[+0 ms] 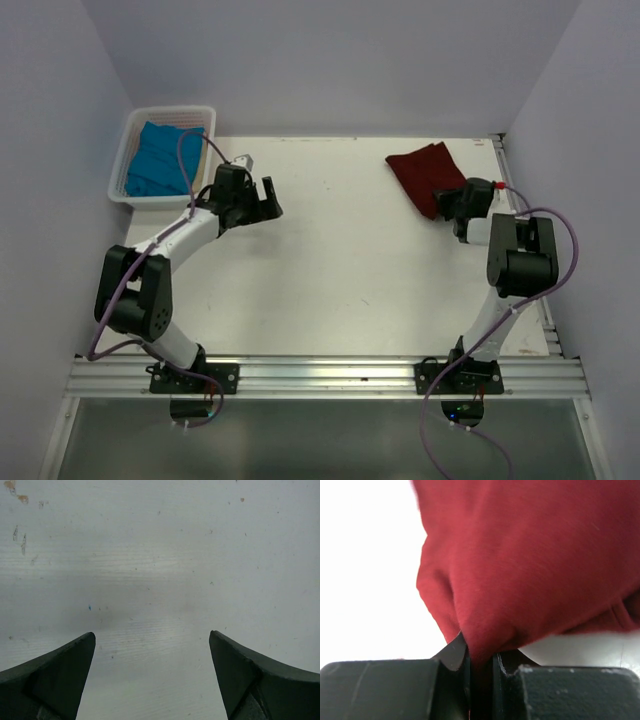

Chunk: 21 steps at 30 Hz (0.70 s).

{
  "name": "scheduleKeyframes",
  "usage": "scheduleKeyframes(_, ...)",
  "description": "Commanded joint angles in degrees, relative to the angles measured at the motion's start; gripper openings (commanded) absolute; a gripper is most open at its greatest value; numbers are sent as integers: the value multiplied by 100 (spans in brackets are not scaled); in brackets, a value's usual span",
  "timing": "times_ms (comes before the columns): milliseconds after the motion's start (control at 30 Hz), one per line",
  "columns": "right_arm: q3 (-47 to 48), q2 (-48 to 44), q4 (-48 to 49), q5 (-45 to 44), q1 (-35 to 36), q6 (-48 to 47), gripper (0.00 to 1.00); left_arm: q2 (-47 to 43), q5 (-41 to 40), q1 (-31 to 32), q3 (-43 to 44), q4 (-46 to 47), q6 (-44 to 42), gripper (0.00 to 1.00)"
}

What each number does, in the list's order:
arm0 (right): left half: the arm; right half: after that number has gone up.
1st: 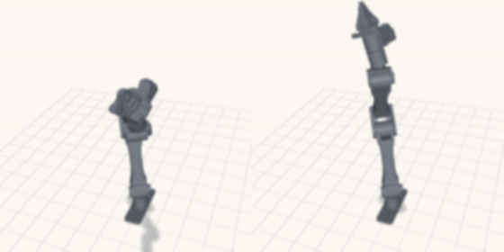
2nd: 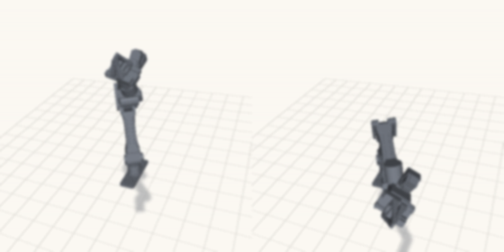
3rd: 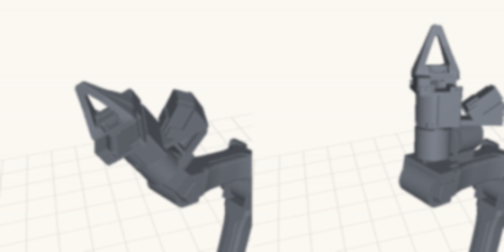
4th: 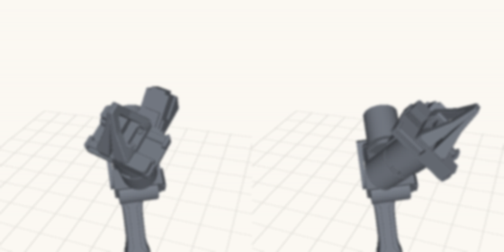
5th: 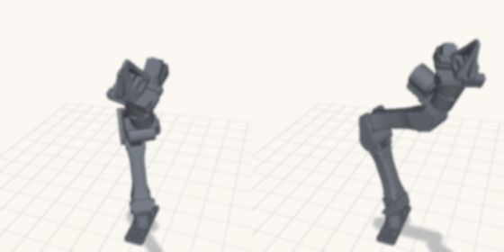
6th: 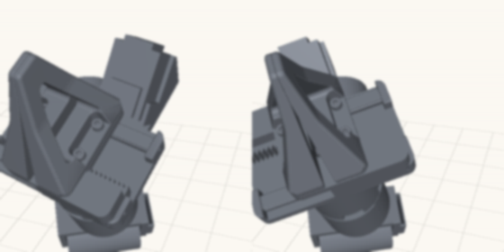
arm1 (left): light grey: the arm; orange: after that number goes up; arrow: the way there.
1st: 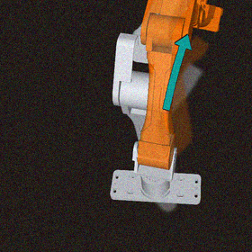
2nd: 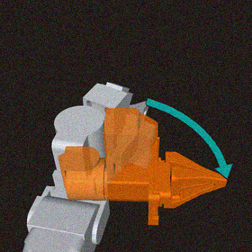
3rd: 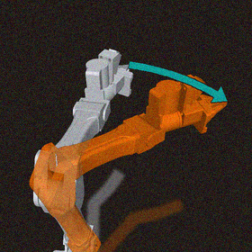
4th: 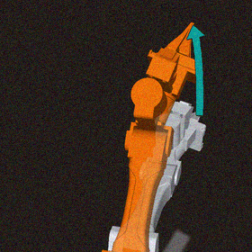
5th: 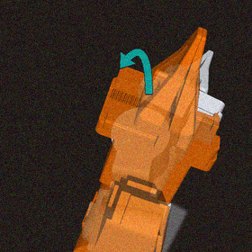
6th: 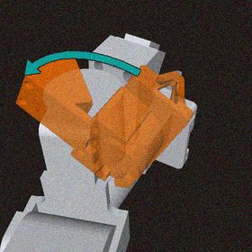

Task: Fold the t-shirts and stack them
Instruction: Neatly place the folded tshirt to the corner

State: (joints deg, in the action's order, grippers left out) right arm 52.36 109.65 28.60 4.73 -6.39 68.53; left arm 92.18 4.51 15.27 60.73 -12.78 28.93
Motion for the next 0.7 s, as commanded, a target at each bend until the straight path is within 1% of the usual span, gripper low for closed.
scheduleKeyframes(0,90,-400,252,-605,-169,-191,0,-148,58,-24,-210,-164,-45,100)
scheduleKeyframes(67,-6,-487,251,-675,-318,-182,0,-165,111,-24,-281,-172,-63,100)
scheduleKeyframes(200,-366,-970,216,-1359,-441,-384,0,-358,146,-24,-552,-199,-63,100)
scheduleKeyframes(367,-419,-1094,-21,-1703,-652,-490,0,-657,217,-24,-712,-286,-45,100)
scheduleKeyframes(500,-87,-753,-162,-1520,-898,-595,0,-789,173,-24,-720,-375,-63,100)
scheduleKeyframes(633,441,-216,-311,-1273,-1074,-657,0,-781,173,-24,-659,-463,-71,100)
scheduleKeyframes(667,572,46,-398,-1142,-1135,-674,0,-781,190,-24,-659,-471,-63,100)
